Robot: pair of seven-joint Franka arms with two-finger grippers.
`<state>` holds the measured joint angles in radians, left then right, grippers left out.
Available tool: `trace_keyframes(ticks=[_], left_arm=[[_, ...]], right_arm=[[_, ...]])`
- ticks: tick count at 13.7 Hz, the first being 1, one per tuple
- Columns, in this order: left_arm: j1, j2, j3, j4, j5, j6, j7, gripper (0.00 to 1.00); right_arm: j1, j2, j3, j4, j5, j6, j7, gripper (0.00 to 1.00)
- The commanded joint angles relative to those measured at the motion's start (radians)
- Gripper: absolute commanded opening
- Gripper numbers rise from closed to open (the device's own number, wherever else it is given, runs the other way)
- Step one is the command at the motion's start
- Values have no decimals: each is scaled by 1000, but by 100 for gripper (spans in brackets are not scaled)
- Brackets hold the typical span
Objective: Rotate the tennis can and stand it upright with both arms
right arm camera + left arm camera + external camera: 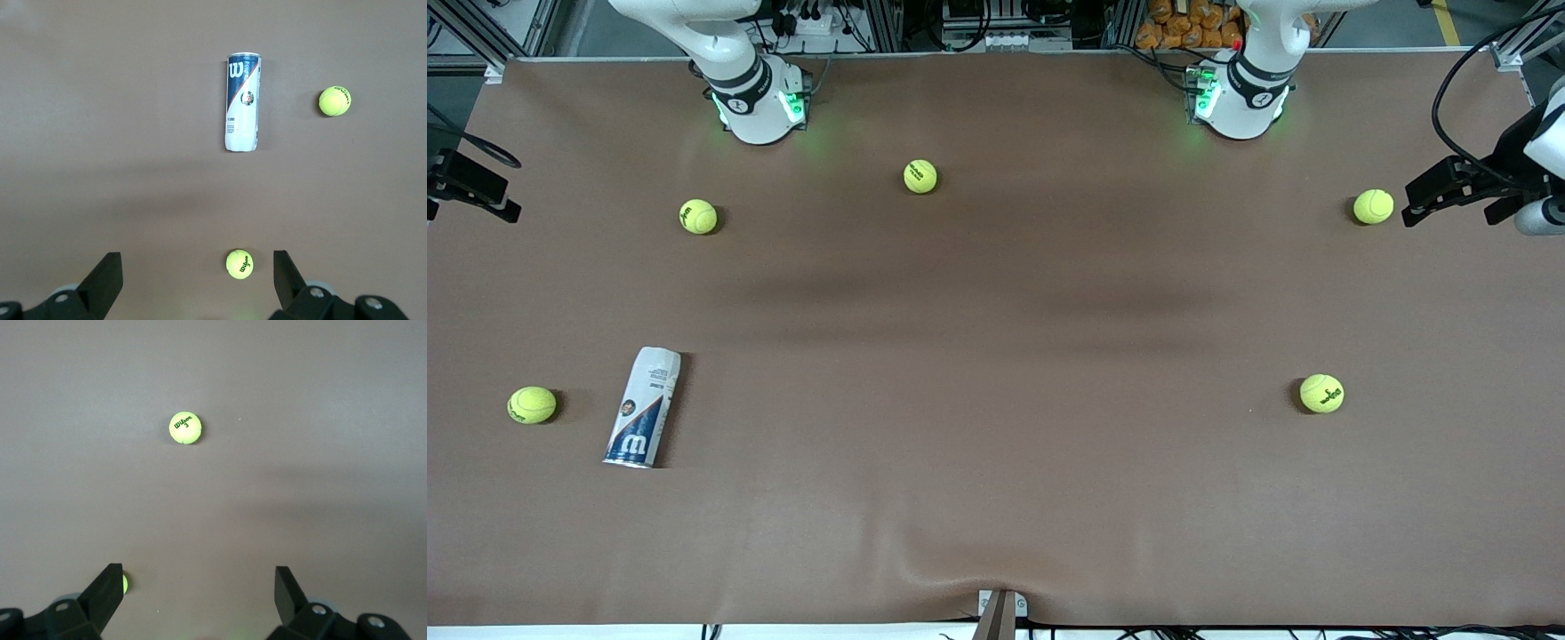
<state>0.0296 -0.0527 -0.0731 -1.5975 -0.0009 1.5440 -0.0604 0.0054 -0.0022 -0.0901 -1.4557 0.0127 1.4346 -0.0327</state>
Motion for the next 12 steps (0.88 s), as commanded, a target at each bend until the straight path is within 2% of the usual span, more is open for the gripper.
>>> trace_keyframes(ticks=[1, 12], left_arm=[[4, 1, -5, 13, -1, -13, 27, 100], [3, 5, -5, 17, -7, -15, 17, 100]], right_arm=[[10, 4, -2, 11, -16, -10, -10, 100], [13, 11, 0, 9, -16, -10, -7, 100]])
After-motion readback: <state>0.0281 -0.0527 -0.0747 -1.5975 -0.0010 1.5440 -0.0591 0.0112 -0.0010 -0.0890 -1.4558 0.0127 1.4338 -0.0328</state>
